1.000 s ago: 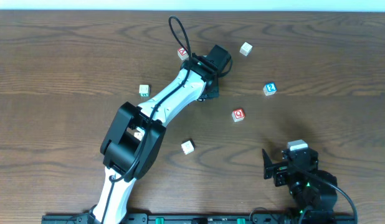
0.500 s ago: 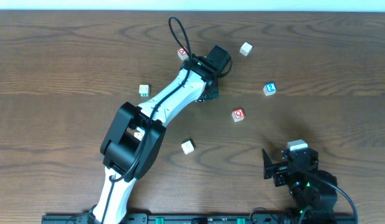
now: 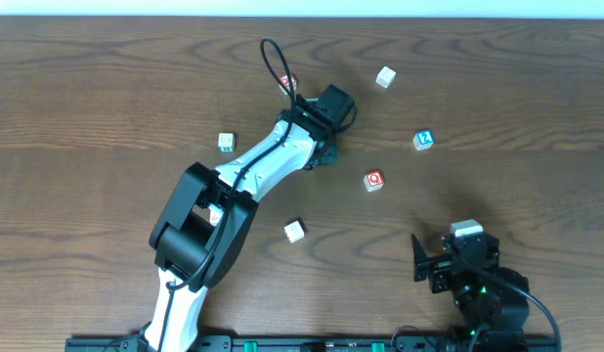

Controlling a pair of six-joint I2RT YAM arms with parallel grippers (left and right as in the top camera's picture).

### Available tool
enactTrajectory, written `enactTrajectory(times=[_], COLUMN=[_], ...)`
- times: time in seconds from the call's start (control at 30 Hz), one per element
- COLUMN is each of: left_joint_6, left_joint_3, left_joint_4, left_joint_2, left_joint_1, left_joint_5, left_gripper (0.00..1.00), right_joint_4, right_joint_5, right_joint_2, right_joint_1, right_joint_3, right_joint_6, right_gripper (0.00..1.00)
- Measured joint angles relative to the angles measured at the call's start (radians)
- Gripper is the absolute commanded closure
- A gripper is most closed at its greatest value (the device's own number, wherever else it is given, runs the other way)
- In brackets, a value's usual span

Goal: Spell out Ai2
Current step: 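Lower the I block onto the table and open the left gripper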

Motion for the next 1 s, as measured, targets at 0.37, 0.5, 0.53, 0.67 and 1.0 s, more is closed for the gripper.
enactTrajectory(times=[0.37, 0.5, 0.53, 0.67, 1.0], left_joint_6=[0.015, 0.022, 0.022, 0.022, 0.022], left_joint_3=[-0.003, -0.035, -0.040, -0.047, -0.047], left_joint_4=[0.066, 0.084, 0.084, 0.092, 0.100], left_joint_2=[0.000, 0.000, 0.000, -0.001, -0.001], left_joint_1=[0.000, 0.000, 0.000, 0.000, 0.000], left_joint_5=[-0.003, -0.003, -0.003, -0.003, -0.004], left_gripper=[0.94, 0.94, 0.94, 0.94, 0.92], right_joint_4=[0.000, 0.000, 0.000, 0.000, 0.000], right_joint_5=[0.000, 0.000, 0.000, 0.000, 0.000], right_joint_2=[0.000, 0.000, 0.000, 0.000, 0.000], right_joint_1=[0.000, 0.000, 0.000, 0.000, 0.000], right_joint_3=[0.000, 0.000, 0.000, 0.000, 0.000], right_joint_6=[0.000, 0.000, 0.000, 0.000, 0.000], right_gripper=[0.01, 0.01, 0.01, 0.01, 0.01])
